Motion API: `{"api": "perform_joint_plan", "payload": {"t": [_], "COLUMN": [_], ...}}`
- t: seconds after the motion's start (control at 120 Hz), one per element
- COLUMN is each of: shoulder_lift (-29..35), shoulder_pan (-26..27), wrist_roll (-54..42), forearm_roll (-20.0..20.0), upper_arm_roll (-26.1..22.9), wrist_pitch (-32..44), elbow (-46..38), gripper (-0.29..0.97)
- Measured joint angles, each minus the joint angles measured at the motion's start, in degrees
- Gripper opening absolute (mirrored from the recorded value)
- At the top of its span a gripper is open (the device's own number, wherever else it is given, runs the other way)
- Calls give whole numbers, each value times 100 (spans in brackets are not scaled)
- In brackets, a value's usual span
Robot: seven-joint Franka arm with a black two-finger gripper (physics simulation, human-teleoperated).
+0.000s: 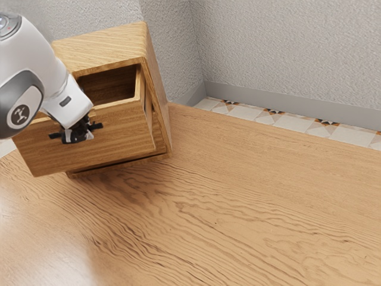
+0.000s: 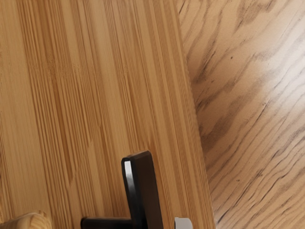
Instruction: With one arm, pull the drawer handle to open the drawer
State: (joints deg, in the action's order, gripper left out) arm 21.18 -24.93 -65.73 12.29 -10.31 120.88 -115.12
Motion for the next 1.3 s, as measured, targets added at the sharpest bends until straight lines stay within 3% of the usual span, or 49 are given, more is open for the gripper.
{"api": "perform_joint_plan", "payload": {"t": [0.283, 0.592, 1.033, 1.208, 1.25, 1.3], "shoulder_lift": [643, 666, 691, 571, 169, -539], "shoulder_pan": [-11, -66, -133, -105, 36, 691], "wrist_roll": [172, 265, 323, 332, 369, 527], "forearm_roll": [-21, -62, -283, -345, -414, -479], "upper_arm_roll": [-75, -81, -77, -222, -505, -620], "wrist_pitch": [-16, -97, -580, -1247, -1620, -2121], "elbow": [-549, -578, -281, 837, 1574, 2499], "gripper": [-6, 12, 19, 20, 26, 35]}}
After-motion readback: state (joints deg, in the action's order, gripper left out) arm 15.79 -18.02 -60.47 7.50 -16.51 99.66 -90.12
